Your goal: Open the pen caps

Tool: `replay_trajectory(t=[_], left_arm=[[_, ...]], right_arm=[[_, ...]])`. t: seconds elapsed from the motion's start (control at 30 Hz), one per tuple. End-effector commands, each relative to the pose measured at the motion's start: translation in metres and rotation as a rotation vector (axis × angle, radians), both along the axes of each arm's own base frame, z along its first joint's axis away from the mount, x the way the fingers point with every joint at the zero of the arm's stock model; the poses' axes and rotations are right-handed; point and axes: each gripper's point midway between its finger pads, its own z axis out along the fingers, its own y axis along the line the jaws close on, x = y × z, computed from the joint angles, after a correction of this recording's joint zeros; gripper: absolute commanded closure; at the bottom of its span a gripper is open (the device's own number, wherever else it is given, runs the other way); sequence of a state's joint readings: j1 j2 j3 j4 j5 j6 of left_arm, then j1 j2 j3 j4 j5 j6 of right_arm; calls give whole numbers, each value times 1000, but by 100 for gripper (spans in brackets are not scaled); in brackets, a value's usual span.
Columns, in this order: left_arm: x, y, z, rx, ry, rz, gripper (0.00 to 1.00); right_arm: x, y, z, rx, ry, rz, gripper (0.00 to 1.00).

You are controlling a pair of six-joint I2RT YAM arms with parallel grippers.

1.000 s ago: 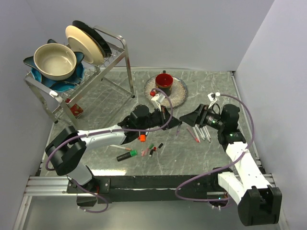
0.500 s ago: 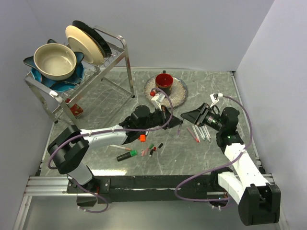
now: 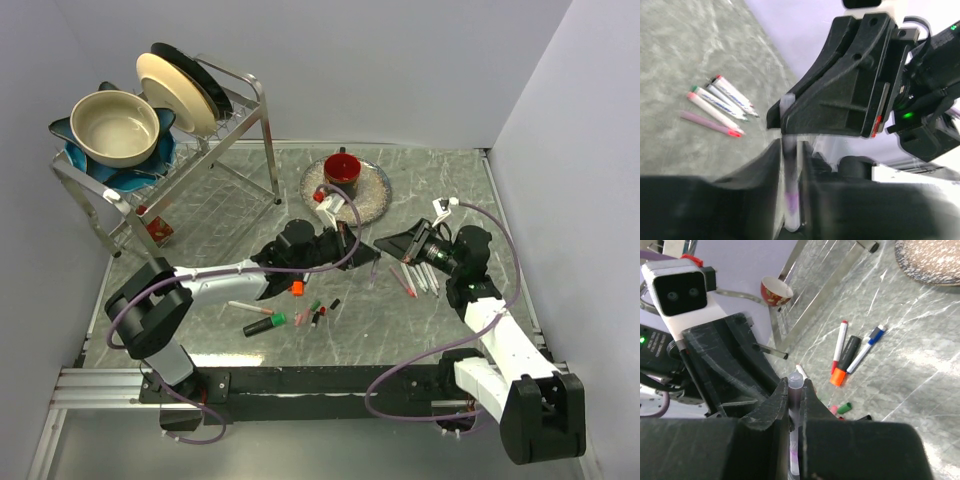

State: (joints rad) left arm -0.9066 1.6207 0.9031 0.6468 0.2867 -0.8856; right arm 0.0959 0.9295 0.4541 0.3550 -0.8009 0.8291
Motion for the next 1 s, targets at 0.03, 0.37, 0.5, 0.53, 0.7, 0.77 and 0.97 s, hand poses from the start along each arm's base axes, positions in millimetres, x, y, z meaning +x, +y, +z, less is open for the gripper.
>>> replay_trajectory(t=[0.03,0.37,0.5,0.53,0.7,0.77,0.97], left_arm=[[-19,-9,33,-90,-74,-98,48],[-38,4,-2,-17,-38,-149,26],[-44,3,-6,-21,-29,-187,34],[-44,1,-8,-20,-24,-194,35],[-45,-6,-4,-36,-24,-218,38],[-44,-10,-2,-36,-23,-224,38],[-43,-25,-3,-26,-8,-252,51]], right_arm=[[-7,5,28,6,-118,55,100],[3,-24,30,35,-106,-47,100],[4,-26,28,36,-99,-57,100],[4,-26,27,35,-100,-57,100],[5,-27,22,32,-85,-62,100],[5,-27,22,32,-84,-62,100],[5,-27,18,30,-72,-57,100]])
